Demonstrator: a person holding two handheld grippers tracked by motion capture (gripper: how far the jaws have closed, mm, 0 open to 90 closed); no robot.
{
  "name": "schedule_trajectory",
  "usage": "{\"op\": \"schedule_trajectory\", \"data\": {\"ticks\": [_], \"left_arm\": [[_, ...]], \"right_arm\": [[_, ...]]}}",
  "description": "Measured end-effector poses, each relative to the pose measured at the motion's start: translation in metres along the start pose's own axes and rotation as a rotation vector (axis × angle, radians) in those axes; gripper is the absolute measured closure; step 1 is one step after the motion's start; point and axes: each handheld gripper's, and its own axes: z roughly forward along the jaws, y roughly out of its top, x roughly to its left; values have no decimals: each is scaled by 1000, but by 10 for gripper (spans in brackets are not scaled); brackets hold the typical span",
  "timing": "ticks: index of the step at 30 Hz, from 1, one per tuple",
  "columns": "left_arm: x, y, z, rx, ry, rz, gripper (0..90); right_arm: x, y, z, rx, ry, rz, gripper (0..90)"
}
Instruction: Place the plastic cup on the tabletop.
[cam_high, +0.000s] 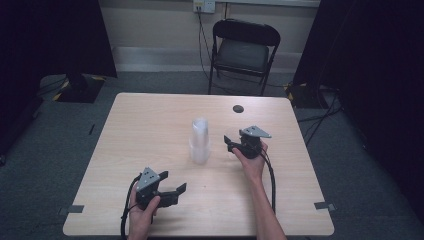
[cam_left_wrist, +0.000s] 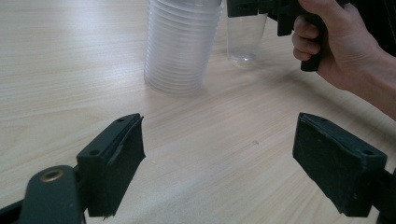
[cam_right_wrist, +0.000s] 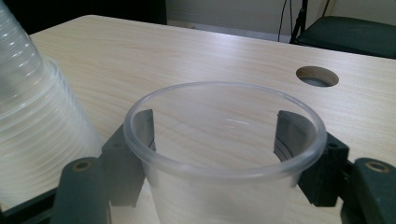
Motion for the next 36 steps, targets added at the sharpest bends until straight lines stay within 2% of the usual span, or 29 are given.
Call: {"op": "schedule_trajectory", "data": {"ticks": [12,16,26,29,31,36], "left_arm": [[0,0,2,3,2,-12,165],[1,1,1,3,2,-4,165],[2,1,1,6,24,-13,165],[4,1,-1,8,51,-8,166],[6,0,-2,5,53,-15,166],[7,0,-3,0,58,-18,166]], "right_arm": [[1,-7,-12,8,3,-1,292],[2,-8,-15,12,2,-4,291],[4,-10,-18,25,-6,-22,289],[4,-11,-18,26,-5,-15,285],[4,-11,-18,30,-3,-17,281],[4,-16,-15,60,8,14,234]]}}
